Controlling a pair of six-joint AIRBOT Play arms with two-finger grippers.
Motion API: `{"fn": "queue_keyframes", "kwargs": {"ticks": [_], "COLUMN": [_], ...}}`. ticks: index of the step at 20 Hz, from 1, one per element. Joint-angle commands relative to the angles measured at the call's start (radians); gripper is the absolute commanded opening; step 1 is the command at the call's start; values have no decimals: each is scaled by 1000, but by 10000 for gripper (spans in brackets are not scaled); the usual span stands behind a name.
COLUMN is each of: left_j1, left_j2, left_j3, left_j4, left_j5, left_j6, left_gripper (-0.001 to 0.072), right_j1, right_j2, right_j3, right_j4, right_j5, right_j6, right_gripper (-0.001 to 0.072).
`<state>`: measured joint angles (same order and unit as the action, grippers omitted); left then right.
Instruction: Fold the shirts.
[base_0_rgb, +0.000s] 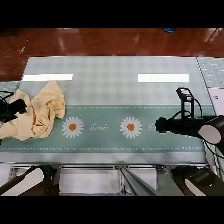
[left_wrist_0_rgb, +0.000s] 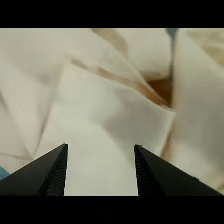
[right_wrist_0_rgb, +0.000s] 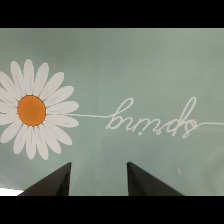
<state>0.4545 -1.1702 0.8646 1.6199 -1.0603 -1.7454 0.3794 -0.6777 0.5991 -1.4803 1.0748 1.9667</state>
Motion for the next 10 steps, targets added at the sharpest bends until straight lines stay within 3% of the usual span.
{"fn": "queue_keyframes", "kwargs": {"ticks": [1, 7, 9, 10], "left_j1": [38, 39, 39, 38], "left_j2": [-40, -146, -183, -194], "left_j3": [-38, -51, -51, -50], "left_j4": [47, 5, -71, -116], "left_j5": [21, 40, 39, 34], "left_j6": [-40, -40, 4, 45], "left_gripper": [507, 506, 504, 427], "right_j1": [3, 3, 3, 3], "right_j2": [1, 1, 1, 1], "right_j3": [-2, -2, -2, -2], "right_j4": [21, 20, 21, 21], "right_j5": [-5, -8, -15, -17], "right_j6": [32, 39, 45, 46], "right_gripper": [409, 409, 409, 409]}}
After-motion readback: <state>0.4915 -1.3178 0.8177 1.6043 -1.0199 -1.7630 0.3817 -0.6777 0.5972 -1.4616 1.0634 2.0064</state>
